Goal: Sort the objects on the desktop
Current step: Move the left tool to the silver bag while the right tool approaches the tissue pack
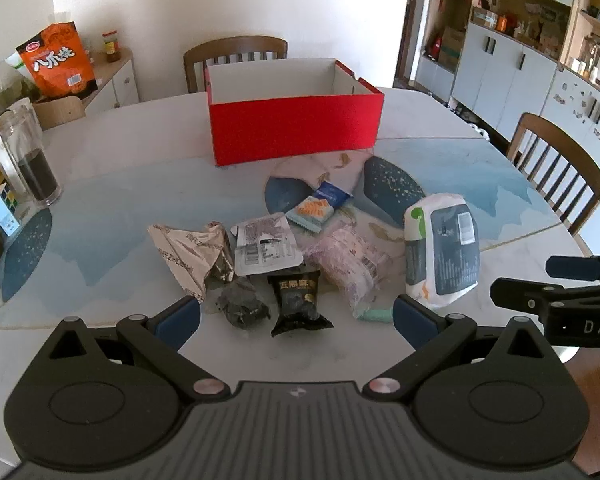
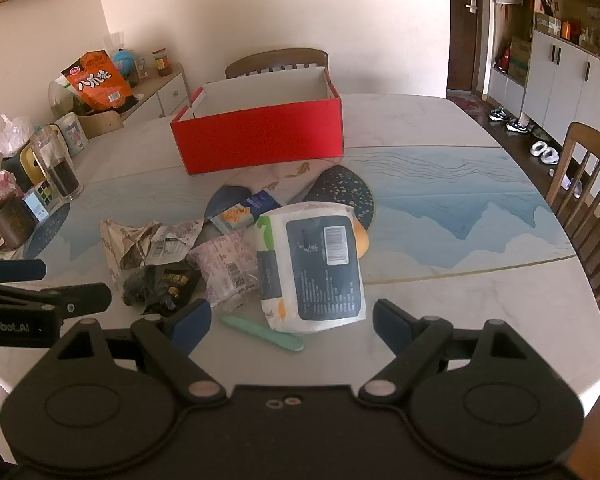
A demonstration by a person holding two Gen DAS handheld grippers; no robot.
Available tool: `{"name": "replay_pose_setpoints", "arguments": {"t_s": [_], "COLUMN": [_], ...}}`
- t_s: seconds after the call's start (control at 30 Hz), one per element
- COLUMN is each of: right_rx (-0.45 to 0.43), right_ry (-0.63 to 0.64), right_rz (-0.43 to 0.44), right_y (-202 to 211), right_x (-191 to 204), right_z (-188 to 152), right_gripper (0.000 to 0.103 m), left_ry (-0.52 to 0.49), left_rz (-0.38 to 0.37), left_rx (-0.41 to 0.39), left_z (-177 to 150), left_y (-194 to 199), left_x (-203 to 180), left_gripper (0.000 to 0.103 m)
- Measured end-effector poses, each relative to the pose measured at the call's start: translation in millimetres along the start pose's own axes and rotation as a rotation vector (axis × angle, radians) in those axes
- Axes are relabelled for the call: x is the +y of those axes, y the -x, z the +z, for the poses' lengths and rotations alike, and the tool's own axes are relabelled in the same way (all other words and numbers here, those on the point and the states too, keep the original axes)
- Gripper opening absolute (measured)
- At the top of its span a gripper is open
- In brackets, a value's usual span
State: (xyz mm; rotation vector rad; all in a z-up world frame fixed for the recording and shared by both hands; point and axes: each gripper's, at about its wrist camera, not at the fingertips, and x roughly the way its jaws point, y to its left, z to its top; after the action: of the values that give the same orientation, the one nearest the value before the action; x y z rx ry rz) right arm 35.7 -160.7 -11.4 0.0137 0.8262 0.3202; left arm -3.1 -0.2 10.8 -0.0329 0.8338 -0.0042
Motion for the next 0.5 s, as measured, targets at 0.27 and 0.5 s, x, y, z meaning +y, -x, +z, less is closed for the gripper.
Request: {"name": "replay_pose_setpoints", "arguments": {"t_s": [0.27,0.5], "right_rx": [-0.007,-0.042], "right_ry": [0.007,0.048], "right_rz": [0.015,0.019], "right_y": [-5,-8], "right_x": [-6,-11], "right_z": [3,5], "right_gripper": [0.089,0.089], "left_ry": [0.027,0.061], "left_rz": [0.054,0.125], "left_rx": [-0.013,-0.051], "left_z": [2,5], "left_y": [-2,0], "left_x": [4,12], "left_gripper": [0.103,0.103]}}
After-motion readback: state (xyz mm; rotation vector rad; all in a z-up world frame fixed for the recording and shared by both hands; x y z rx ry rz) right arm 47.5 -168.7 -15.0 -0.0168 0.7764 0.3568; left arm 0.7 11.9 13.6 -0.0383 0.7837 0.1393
